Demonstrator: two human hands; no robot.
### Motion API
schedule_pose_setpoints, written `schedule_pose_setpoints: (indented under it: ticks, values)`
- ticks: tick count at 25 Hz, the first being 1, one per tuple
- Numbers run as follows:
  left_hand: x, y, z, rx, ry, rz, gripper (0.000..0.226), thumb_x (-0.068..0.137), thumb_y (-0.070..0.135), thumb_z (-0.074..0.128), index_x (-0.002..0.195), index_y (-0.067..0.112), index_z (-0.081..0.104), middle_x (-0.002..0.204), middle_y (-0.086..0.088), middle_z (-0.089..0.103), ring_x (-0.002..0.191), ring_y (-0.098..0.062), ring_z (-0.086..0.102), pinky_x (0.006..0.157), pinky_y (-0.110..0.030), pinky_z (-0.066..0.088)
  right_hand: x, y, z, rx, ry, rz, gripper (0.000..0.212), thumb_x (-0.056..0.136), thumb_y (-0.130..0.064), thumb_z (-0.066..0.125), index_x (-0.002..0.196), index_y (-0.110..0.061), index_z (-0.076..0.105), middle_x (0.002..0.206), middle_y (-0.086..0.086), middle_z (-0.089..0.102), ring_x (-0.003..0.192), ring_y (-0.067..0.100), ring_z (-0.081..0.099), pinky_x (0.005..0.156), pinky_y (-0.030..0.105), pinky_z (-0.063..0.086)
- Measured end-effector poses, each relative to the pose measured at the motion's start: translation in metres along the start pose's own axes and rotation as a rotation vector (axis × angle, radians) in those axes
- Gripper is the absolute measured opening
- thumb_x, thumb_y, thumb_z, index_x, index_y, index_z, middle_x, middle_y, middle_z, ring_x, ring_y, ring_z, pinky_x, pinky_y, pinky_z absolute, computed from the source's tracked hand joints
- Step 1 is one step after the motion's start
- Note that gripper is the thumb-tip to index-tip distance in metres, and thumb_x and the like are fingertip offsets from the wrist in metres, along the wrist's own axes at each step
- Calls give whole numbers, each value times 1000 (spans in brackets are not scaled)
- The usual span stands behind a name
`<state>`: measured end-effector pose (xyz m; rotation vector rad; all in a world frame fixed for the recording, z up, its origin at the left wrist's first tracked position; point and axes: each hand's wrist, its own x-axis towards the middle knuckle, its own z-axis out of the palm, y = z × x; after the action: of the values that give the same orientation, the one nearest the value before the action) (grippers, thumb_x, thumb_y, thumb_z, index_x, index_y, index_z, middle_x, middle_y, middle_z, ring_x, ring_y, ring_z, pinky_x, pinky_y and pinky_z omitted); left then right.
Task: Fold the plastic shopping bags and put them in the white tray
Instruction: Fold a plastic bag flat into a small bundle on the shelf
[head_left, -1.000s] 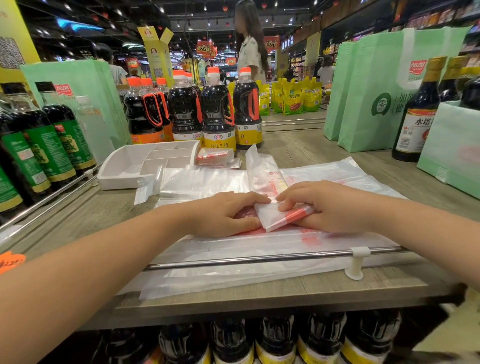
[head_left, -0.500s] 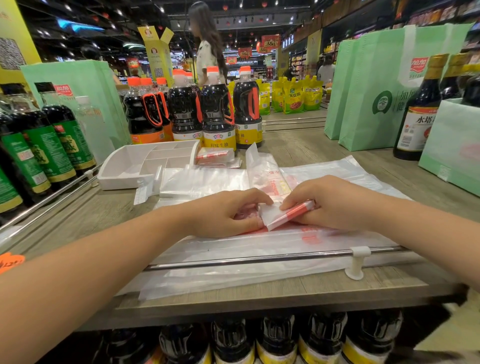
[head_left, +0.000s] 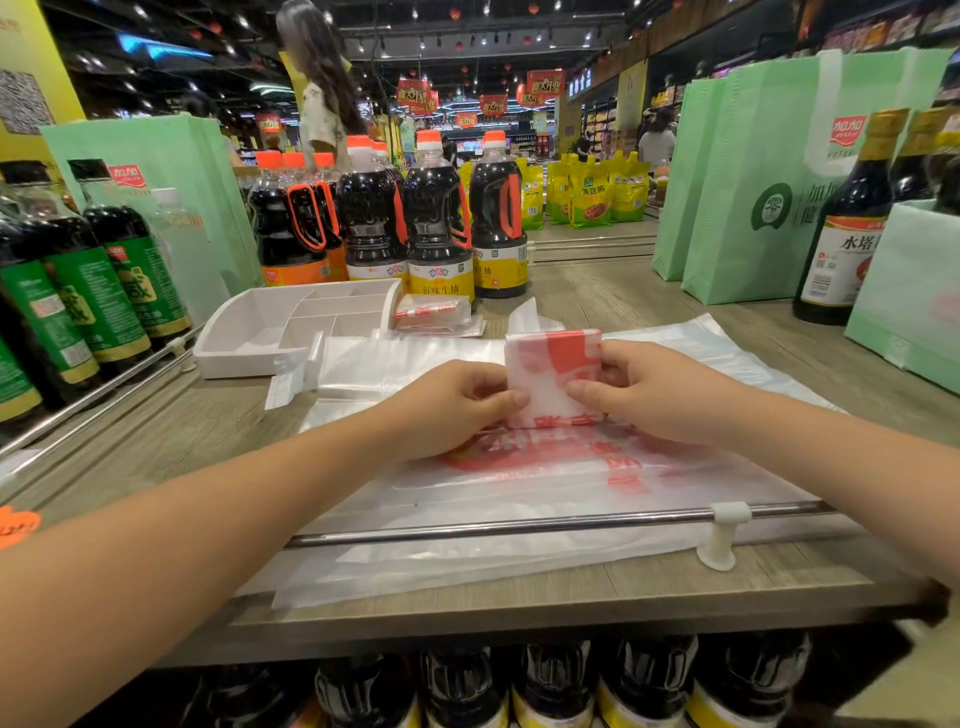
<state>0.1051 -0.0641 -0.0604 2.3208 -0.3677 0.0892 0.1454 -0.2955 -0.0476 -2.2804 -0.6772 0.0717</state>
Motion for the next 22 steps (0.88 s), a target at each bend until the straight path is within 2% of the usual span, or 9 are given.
schedule_pose_setpoints:
  ticks: [2, 4, 8, 12, 14, 16, 18, 19, 22]
  values:
    - [2, 0, 0, -80, 27, -20, 14, 96, 33, 64, 109, 26, 64, 81, 11, 74, 64, -1, 64, 59, -18, 48, 1, -1, 0, -70, 26, 23, 26, 93, -43, 64, 110, -25, 60, 88, -6, 71, 73, 11, 66, 73, 38, 57]
    - [5, 0, 3, -78, 74, -58, 17, 94, 34, 67, 103, 22, 58, 76, 11, 73, 58, -4, 61, 54, -19, 47, 1, -2, 1, -147, 59, 60, 37, 92, -47, 64, 117, -24, 49, 85, -5, 66, 66, 9, 59, 60, 28, 46]
    - [6, -1, 8, 143, 161, -41, 31, 89, 43, 70, 107, 20, 58, 89, 8, 65, 76, -10, 62, 68, -26, 51, 1, -2, 3, -208, 68, 77, 74, 91, -48, 65, 150, -22, 29, 81, -5, 67, 67, 7, 59, 57, 24, 38]
    - [4, -3, 5, 194, 124, -45, 43, 90, 46, 67, 123, 21, 54, 110, 9, 61, 90, -5, 59, 76, -23, 49, 2, 1, 6, -320, 67, 6, 64, 91, -47, 65, 145, -24, 39, 85, -5, 67, 78, 8, 62, 71, 30, 50]
    - [3, -2, 4, 252, 60, -19, 34, 95, 44, 61, 122, 23, 59, 117, 9, 61, 95, -4, 58, 75, -14, 43, 1, 0, 5, -382, 59, 4, 53, 92, -50, 63, 136, -25, 50, 97, -5, 64, 84, 9, 60, 78, 31, 50]
    - [4, -3, 3, 278, -7, 32, 28, 99, 40, 56, 119, 22, 65, 129, 14, 56, 114, -3, 53, 90, -11, 38, 0, 0, 3, -455, 26, 12, 53, 92, -55, 58, 136, -28, 52, 117, -2, 57, 95, 13, 58, 84, 30, 46]
    - [4, -3, 2, 293, -94, 37, 30, 100, 46, 48, 115, 26, 65, 123, 16, 60, 110, -4, 55, 103, -25, 40, -1, 0, 2, -494, -12, 12, 54, 93, -57, 55, 140, -30, 49, 134, 0, 49, 106, 14, 54, 91, 29, 42]
    - [4, -3, 2, 314, -124, 33, 30, 100, 49, 44, 110, 29, 64, 113, 15, 63, 104, -4, 57, 99, -32, 44, -2, 0, 1, -504, -26, 2, 55, 93, -57, 53, 141, -30, 48, 140, -1, 45, 111, 14, 52, 95, 28, 40]
    - [1, -1, -1, 317, -162, -3, 11, 103, 43, 45, 99, 39, 54, 100, 22, 57, 96, 1, 56, 83, -24, 40, -4, 0, 0, -546, -71, -44, 59, 96, -56, 50, 148, -29, 42, 149, -5, 44, 126, 14, 48, 101, 27, 36]
